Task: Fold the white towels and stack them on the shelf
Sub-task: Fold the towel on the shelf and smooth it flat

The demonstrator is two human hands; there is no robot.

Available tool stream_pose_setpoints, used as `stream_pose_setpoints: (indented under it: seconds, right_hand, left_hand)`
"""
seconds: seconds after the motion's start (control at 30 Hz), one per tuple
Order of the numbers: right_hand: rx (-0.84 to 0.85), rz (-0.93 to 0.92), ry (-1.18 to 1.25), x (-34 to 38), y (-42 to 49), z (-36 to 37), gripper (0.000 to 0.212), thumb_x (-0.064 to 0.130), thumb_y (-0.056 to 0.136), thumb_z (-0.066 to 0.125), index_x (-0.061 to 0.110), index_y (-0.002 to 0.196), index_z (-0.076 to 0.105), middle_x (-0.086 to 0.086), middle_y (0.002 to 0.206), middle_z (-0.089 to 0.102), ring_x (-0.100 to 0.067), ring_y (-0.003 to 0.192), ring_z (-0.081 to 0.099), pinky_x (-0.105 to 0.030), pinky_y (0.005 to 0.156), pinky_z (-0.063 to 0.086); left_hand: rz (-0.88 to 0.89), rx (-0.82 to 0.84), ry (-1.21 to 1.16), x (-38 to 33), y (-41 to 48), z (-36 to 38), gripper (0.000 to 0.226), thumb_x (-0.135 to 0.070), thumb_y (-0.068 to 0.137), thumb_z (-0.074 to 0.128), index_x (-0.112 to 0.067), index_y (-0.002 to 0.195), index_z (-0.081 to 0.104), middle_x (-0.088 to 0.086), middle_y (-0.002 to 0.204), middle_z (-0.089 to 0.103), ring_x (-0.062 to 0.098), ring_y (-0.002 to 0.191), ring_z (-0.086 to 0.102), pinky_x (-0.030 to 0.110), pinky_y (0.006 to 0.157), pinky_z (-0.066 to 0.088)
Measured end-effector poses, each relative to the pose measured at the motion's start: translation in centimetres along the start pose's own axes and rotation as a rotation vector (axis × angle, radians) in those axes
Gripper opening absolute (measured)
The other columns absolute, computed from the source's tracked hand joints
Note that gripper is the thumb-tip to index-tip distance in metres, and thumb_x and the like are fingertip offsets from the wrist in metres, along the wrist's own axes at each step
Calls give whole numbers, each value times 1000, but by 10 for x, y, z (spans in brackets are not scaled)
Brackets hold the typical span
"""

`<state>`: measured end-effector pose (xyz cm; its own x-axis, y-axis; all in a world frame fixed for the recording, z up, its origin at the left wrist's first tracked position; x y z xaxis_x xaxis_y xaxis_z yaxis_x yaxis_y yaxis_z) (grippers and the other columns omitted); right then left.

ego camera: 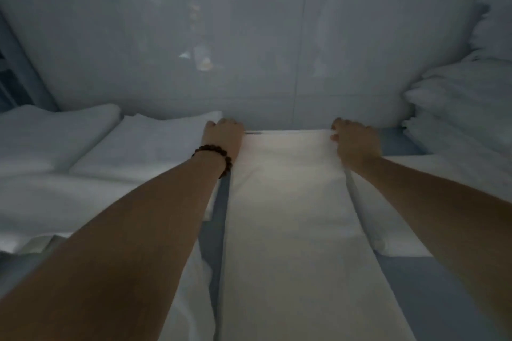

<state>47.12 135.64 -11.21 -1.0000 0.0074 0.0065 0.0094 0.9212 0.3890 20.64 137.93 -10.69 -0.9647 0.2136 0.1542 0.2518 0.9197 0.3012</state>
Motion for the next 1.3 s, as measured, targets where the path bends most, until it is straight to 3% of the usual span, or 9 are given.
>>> stream_pose_setpoints:
  seconds: [0.1,0.23,0.33,0.43,0.53,0.67,0.87,0.97,1.3]
  right_hand:
    - [71,8,6,-2,1,23,32,21,101,32,8,126,46,-15,130,52,-30,121,46,-42,99,34]
    - [200,-132,-7,15,-20,39,47,27,102,25,12,147,24,-5,156,20,-22,145,13,-45,116,14]
    - [379,-173,-18,39,-42,54,50,34,102,21,20,149,15,0,160,5,-21,147,1,-48,118,7]
    - [503,-134,38,57,-67,78,51,44,100,14,33,149,7,2,160,-3,-23,147,-6,-52,117,-1]
    - [495,-106,87,61,-71,98,52,51,97,10,40,148,2,2,160,-6,-26,146,-8,-54,116,-4]
    - [410,-74,93,56,-43,115,52,53,97,11,43,147,5,4,160,-1,-24,147,-3,-54,116,-2]
    - [406,-122,42,57,-26,112,50,41,100,11,32,150,9,-2,160,4,-25,147,2,-52,117,1]
    - [452,-112,79,62,-50,98,51,40,101,11,28,150,10,-4,160,4,-24,147,1,-50,118,1]
    - [592,-244,70,59,-199,48,57,48,99,11,27,149,-6,-3,159,-13,-22,146,-14,-45,116,-7]
  left_hand:
    - [-61,-70,-129,-5,5,9,40,-3,90,37,-10,128,47,13,133,44,28,122,40,39,99,31]
    - [7,-36,-303,-34,-1,16,43,-11,94,39,-10,137,40,12,146,32,29,133,33,40,108,28]
    - [41,195,-337,-71,-18,41,41,-21,99,32,-13,137,41,11,149,29,30,136,29,42,112,26]
    - [14,466,-303,-95,-46,84,52,-42,99,18,-29,149,13,1,159,3,29,144,1,49,116,6]
    - [-3,420,-249,-97,-55,114,58,-57,93,5,-38,147,-1,-3,159,-7,32,144,-9,53,112,-7]
    - [1,303,-213,-91,-31,126,60,-61,90,0,-41,147,-3,-4,159,-6,31,144,-8,54,111,-9]
    - [22,322,-150,-99,-10,111,52,-37,100,12,-24,150,7,5,159,0,29,145,-6,50,116,-4]
    - [63,386,-236,-115,-31,92,50,-27,101,14,-16,150,9,7,159,2,28,145,-1,48,117,2]
    - [277,642,-199,-117,-189,59,66,-54,97,16,-24,148,-13,2,156,-20,25,143,-16,43,115,-5]
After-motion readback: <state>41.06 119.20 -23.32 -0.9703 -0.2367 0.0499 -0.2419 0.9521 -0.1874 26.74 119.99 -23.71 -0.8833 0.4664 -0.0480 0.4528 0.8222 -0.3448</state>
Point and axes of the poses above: each hand's wrist, its own y-axis towards the middle knuckle, its own z-axis out of the palm, x = y × z, the point moved 5 cm from there along y, towards the middle knuckle
